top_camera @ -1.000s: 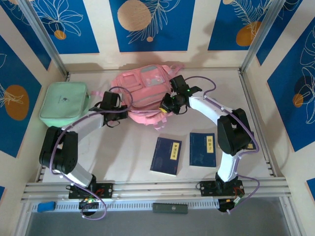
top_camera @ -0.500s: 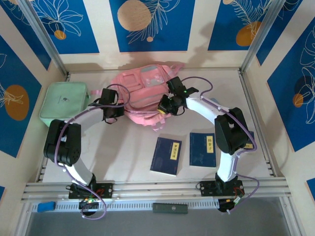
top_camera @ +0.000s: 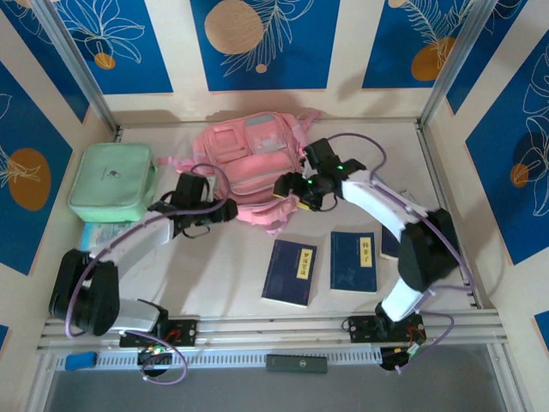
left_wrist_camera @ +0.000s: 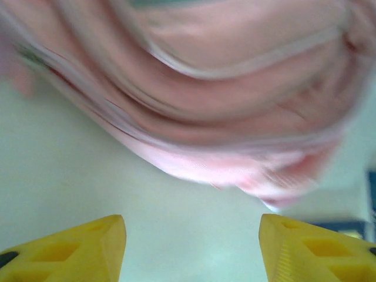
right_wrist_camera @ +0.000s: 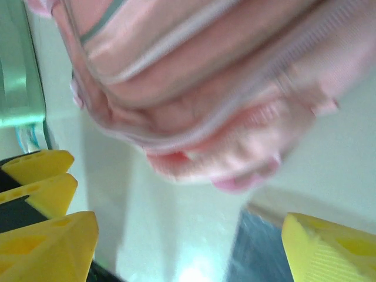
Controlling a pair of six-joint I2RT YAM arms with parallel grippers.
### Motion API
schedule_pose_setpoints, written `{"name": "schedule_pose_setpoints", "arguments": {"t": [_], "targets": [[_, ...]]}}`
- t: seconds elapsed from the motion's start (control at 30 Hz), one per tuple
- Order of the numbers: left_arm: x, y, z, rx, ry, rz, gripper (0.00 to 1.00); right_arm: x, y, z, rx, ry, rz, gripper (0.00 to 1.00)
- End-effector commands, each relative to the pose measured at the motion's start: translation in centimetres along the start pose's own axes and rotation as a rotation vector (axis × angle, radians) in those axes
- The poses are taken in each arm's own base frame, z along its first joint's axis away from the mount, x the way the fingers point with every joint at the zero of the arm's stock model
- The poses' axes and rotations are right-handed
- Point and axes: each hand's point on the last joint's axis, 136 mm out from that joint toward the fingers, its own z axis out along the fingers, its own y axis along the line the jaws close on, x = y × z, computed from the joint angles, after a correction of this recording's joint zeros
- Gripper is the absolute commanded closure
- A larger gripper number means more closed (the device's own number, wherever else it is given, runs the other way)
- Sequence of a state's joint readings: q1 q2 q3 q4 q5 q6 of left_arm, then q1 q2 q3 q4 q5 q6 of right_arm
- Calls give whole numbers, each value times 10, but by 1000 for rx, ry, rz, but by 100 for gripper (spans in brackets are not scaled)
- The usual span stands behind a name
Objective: Pack books, pencil case, and school supplies into a backpack
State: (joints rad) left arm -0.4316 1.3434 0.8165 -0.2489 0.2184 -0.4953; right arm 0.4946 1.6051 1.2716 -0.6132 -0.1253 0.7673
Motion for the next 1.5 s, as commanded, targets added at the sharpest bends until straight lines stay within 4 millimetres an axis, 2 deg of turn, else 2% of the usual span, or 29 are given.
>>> {"name": "schedule_pose_setpoints", "arguments": {"t": [0.0,0.1,0.17,0.27,0.33,0.5,0.6,0.7,0.8,0.93,1.07,1.2,1.3,1.37,1.47], "targets": [[49,-20,-5,10,112,-12,37,54,-39,-19,89,129,-3,17],[80,-47,-8,66,158,17,37,99,-66,-24,162,196,13,21],[98,-63,-10,97,192,47,37,121,-82,-26,208,214,22,25],[125,-76,-4,106,252,66,38,141,-95,-18,213,226,59,28],[135,-83,3,128,260,43,39,149,-102,-8,213,249,90,29],[150,-92,18,184,243,-40,43,157,-94,21,123,295,121,30],[164,-90,29,165,278,-54,45,153,-94,32,135,308,119,30],[175,-97,36,179,298,-58,46,148,-89,42,115,312,119,30],[183,-102,41,207,315,-83,48,142,-86,47,115,310,115,30],[194,-108,44,218,338,-94,50,131,-61,44,34,288,50,29],[195,-94,45,129,307,-94,51,127,-80,36,97,279,63,28],[190,-78,48,38,271,-103,51,143,-104,26,188,308,53,25],[186,-82,49,67,243,-122,53,153,-109,19,204,323,29,23],[184,-93,51,124,238,-134,53,162,-105,20,159,348,32,23],[189,-95,55,124,266,-139,55,173,-107,25,169,374,34,23]]}}
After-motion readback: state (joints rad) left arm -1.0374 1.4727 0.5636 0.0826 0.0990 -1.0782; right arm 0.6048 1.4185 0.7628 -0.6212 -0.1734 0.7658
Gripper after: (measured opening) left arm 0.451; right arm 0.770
